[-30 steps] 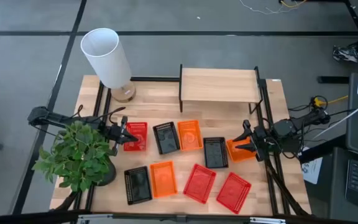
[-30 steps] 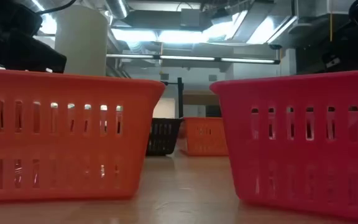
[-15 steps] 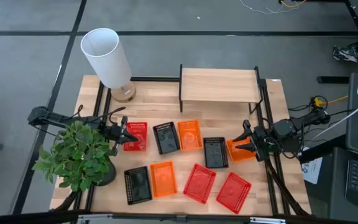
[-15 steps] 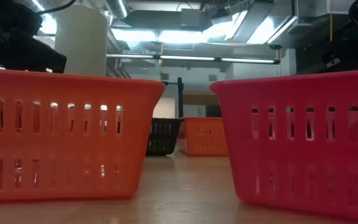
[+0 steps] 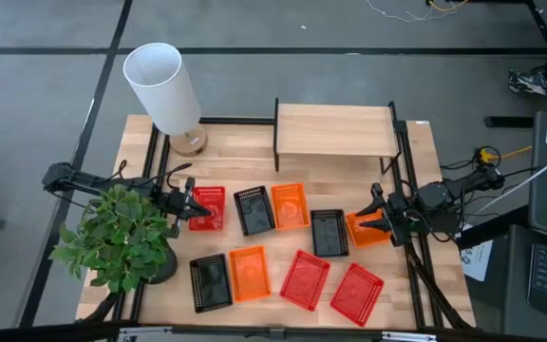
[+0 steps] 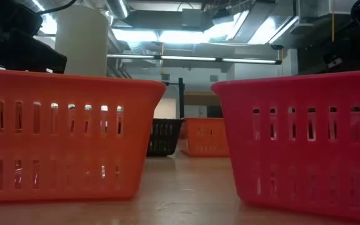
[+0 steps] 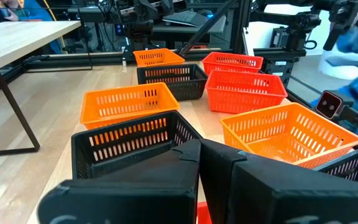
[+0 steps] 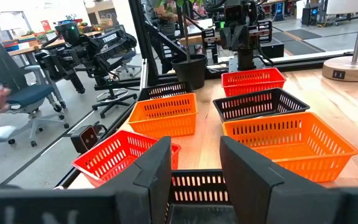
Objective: Stack baskets on shelf by color
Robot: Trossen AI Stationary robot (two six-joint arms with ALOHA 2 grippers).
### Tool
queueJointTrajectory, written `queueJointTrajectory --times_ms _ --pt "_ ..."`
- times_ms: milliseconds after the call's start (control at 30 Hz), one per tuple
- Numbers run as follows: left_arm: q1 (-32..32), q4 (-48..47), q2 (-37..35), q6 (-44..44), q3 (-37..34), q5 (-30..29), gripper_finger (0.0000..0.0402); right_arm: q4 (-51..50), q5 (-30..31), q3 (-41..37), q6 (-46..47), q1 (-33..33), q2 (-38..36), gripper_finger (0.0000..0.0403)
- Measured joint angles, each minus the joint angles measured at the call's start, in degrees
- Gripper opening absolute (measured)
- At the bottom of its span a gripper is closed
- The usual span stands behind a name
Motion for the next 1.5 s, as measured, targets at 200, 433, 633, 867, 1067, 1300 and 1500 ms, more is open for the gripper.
queueJointTrajectory --times_ms 200,433,633,867,1067,1300,1500 --pt "0.0 -0.01 0.01 0.0 0.0 0.02 0.0 0.0 0.04 0.0 -9.43 0.0 0.0 0.0136" --pt "0.0 0.0 -0.01 0.0 -0.01 0.01 0.0 1.61 -0.78 0.0 -5.78 0.0 0.0 0.0136" --pt "0.0 0.94 -0.01 0.59 -0.02 -1.2 0.0 8.6 -0.5 0.0 3.37 0.0 0.07 0.0136" --pt "0.0 4.4 -0.01 1.35 -0.02 -1.92 0.0 19.87 -0.47 0.0 6.42 0.0 0.04 0.0136" --pt "0.0 10.5 0.0 2.64 -0.02 -7.95 0.0 27.66 -4.1 1.97 3.57 0.0 0.16 0.0136" --pt "0.0 14.44 -0.01 9.22 -0.01 -13.91 0.0 9.82 -2.86 16.25 3.24 0.0 9.9 0.0136" --pt "0.0 14.42 -0.01 10.1 -0.02 -15.85 0.0 6.52 -0.03 27.12 1.49 -0.1 30.51 0.0136"
